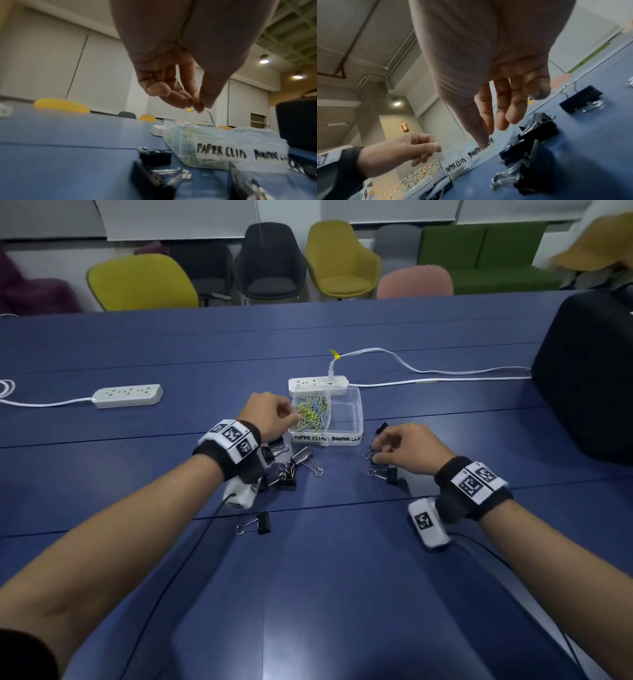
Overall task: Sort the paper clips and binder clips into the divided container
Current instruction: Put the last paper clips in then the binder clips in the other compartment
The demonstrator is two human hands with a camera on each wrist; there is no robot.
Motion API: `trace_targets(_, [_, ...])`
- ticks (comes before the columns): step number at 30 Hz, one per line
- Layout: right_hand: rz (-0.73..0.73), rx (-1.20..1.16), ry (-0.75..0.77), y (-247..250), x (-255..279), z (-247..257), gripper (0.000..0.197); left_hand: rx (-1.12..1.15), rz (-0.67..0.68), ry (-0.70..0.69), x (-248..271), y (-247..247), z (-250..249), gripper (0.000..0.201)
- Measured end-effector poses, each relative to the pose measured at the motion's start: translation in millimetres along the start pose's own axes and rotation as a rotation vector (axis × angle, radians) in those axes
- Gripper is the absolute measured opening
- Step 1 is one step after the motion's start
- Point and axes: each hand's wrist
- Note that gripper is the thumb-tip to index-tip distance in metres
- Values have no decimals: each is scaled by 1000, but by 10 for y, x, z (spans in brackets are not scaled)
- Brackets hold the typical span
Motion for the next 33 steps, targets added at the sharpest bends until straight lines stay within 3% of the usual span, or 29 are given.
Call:
trace_targets(5, [120,249,-32,-14,152,17,31,-117,364,12,415,-26,128,35])
trace_targets(7, [125,300,-43,-31,179,71,34,-129,396,6,497,-129,170,47])
trace_targets(12, [164,322,-29,-101,214,171,24,-86,360,-67,560,-237,110,46])
trace_targets(18, [190,354,45,-143,293,230,8,-56,326,-154,603,-229,8,16])
trace_targets(23, [203,387,81,-169,362,236,8,264,230,-165,607,-215,-6,12])
trace_targets(29, [180,402,54,-160,366,240,27,896,164,35,508,-132,-61,19])
trace_targets(33, [222,413,65,-139,369,240,17,922,70,142,476,-70,-19,36])
Point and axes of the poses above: each hand's wrist, its own x-axis away from the middle knuckle, its own y-axis out of the back of the hand, z = x × y, and after that the axes turned 7 degrees about z, right-handed
